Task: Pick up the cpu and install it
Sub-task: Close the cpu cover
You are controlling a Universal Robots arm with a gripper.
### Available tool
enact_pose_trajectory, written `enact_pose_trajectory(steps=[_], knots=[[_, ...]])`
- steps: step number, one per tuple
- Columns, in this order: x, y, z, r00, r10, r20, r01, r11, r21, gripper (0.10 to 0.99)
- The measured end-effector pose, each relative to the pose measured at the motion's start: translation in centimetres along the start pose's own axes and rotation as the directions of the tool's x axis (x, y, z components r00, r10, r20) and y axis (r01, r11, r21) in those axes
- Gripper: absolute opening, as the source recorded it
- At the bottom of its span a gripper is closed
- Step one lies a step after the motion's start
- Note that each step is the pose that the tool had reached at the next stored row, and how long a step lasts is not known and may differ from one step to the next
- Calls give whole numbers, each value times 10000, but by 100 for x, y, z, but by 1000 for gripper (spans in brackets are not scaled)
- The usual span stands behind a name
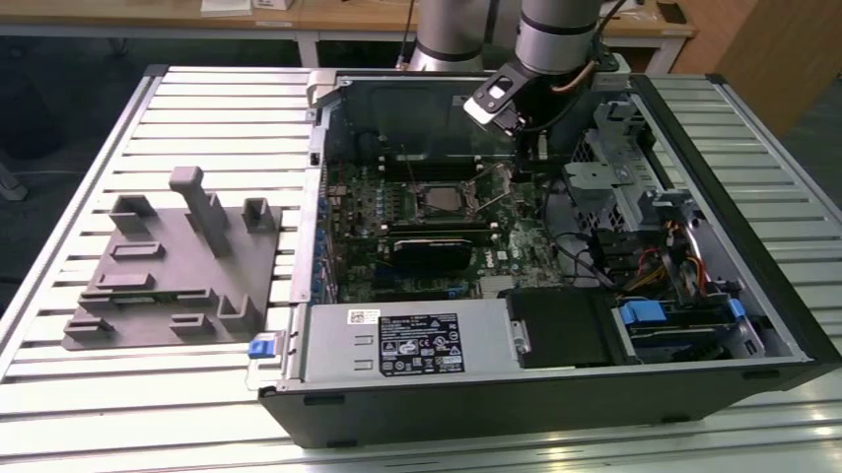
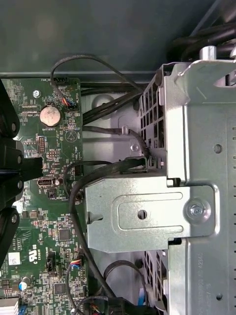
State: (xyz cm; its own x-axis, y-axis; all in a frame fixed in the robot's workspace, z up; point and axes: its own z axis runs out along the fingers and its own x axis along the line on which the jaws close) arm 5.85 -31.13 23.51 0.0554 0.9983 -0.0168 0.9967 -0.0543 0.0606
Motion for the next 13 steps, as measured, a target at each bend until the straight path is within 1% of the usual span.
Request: enact_pose_trajectory(steps=[6,10,13], knots=[[-1,-26,-1,10000,-1,0,1,10000,0,106],[-4,-77,-4,10000,-1,1,1,10000,0,106],[-7,-131,-7,10000,1,0,-1,10000,0,106]])
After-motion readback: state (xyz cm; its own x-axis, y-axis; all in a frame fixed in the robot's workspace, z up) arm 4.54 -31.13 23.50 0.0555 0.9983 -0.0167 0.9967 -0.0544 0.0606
